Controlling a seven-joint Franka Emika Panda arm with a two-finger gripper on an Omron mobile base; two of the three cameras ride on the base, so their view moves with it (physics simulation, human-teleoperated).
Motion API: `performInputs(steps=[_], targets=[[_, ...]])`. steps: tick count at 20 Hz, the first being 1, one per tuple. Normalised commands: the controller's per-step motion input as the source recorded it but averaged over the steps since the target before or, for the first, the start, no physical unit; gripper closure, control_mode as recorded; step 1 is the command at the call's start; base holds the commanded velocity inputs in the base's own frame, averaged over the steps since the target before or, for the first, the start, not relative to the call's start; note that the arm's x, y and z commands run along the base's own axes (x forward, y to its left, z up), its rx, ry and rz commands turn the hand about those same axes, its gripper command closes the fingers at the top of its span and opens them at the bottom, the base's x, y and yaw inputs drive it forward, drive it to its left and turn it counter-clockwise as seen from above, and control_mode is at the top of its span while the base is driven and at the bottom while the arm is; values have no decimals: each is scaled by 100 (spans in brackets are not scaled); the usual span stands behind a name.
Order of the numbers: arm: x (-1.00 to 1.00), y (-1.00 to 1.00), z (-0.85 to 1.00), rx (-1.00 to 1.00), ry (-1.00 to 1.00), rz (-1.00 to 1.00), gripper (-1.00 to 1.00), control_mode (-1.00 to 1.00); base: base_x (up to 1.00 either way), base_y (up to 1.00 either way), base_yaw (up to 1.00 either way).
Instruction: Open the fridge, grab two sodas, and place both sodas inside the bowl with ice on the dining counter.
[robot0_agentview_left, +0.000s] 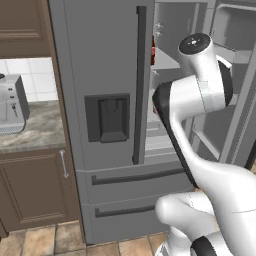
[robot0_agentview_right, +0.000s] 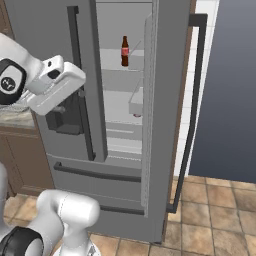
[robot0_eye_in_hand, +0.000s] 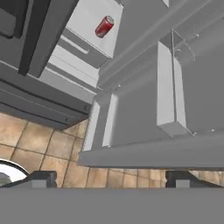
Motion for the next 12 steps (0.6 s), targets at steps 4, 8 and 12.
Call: performInputs(steps=[4, 8, 12], targets=[[23, 99, -12, 28, 0, 13, -100, -100, 0, 0, 0], [54, 53, 0, 23, -16, 3, -100, -100, 0, 0, 0], [59, 33, 0, 16, -20, 0, -100, -100, 0, 0, 0]])
